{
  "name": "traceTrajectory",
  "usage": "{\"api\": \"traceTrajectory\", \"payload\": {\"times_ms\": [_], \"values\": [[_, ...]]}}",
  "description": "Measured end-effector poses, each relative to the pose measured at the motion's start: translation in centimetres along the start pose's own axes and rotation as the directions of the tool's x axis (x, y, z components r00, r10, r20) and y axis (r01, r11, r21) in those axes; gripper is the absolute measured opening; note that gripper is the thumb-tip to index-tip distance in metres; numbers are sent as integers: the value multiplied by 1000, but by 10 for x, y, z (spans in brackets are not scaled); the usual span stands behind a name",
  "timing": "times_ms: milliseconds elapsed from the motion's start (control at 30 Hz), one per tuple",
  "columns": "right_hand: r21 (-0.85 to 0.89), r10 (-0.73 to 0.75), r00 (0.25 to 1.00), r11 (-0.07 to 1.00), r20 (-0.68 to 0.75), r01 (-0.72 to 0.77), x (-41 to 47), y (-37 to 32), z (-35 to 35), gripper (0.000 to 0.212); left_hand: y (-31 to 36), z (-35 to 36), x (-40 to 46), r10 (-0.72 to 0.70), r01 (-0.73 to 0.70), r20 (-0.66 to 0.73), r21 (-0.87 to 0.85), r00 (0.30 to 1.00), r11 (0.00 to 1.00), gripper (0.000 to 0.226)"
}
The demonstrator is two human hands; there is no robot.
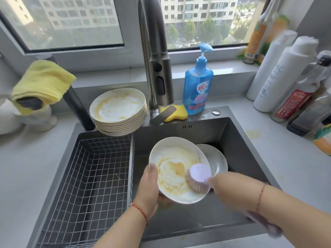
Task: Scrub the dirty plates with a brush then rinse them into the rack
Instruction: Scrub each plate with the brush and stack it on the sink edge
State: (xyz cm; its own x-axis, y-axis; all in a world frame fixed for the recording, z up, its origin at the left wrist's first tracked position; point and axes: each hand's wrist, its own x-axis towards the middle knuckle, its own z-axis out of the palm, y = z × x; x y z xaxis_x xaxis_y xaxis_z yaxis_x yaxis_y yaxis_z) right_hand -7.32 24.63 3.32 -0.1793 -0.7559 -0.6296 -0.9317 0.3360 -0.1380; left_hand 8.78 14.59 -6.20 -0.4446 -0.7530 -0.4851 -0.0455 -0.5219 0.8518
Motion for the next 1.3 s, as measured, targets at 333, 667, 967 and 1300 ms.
{"api": "traceTrajectory", "payload": {"times_ms": [333, 667, 967, 1300], "values": [[184, 8, 972, 982, -236, 37, 17, -24, -4, 36, -1, 4, -16, -44, 50, 97, -57, 994, 997, 49], [86, -55, 996, 994, -73, 61, -12, -32, 8, 39, 7, -6, -14, -11, 14, 32, -110, 999, 994, 63], [-100, 22, 1000, 995, -21, -25, -18, -7, -7, 40, 18, -7, -21, 24, -20, 58, -70, 998, 997, 63], [422, -51, 990, 901, -135, 104, -6, -41, -6, 34, 9, -3, -29, -78, 75, 133, 28, 988, 997, 61]]}}
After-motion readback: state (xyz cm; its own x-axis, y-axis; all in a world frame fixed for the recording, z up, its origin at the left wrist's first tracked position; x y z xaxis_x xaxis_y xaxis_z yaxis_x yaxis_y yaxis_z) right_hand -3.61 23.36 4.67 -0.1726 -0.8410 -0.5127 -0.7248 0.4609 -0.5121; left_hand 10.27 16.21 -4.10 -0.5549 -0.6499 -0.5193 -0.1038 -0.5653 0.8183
